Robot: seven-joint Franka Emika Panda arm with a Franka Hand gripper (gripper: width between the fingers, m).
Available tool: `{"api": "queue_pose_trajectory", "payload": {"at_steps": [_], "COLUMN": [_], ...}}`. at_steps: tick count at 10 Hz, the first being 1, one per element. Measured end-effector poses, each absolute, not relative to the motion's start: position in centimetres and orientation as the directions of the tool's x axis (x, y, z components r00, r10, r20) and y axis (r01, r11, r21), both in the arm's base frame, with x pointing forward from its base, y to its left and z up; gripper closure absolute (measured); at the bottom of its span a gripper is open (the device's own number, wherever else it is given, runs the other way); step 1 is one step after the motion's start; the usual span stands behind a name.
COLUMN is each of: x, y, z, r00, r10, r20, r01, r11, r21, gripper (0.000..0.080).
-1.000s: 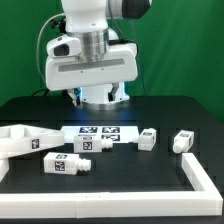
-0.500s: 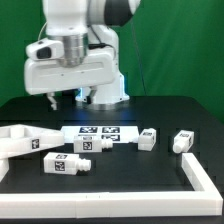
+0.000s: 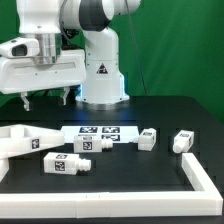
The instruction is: Assemble one leg
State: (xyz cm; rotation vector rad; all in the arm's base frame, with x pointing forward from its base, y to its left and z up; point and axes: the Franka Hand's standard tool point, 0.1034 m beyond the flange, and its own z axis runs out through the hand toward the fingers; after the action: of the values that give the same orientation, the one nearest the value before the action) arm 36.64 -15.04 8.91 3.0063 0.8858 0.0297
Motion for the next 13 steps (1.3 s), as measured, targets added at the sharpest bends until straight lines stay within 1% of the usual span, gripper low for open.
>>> {"api": "queue_pose_trajectory", "payload": {"at_steps": [1,2,5,6,7,8,9,10,12,13], "x": [36.1,35.9,35.7,35.6,34.6,34.5,35.1,35.3,35.9,36.0], "y": [-14.6,-13.9,-14.0,-14.2,-14.3,-15.3,-16.5,-16.8,-17.3,-17.6], "z": [9.0,8.6,8.1,8.0,7.6,7.9,8.4,8.6,9.7,9.9], "r00": [0.843,0.875,0.869,0.858,0.836,0.812,0.810,0.808,0.797,0.793], "r10": [0.536,0.485,0.495,0.513,0.549,0.583,0.586,0.589,0.601,0.607], "r20": [0.032,0.014,-0.001,0.008,0.015,0.018,0.027,0.033,0.056,0.052], "r01": [0.537,0.485,0.495,0.513,0.548,0.582,0.584,0.586,0.596,0.604], "r11": [-0.844,-0.874,-0.869,-0.859,-0.836,-0.812,-0.810,-0.807,-0.798,-0.794], "r21": [-0.002,-0.020,-0.024,0.000,0.029,0.036,0.058,0.067,0.084,0.066], "gripper": [0.0151,0.0151,0.0151,0.0151,0.0151,0.0151,0.0151,0.0151,0.0151,0.0151]}}
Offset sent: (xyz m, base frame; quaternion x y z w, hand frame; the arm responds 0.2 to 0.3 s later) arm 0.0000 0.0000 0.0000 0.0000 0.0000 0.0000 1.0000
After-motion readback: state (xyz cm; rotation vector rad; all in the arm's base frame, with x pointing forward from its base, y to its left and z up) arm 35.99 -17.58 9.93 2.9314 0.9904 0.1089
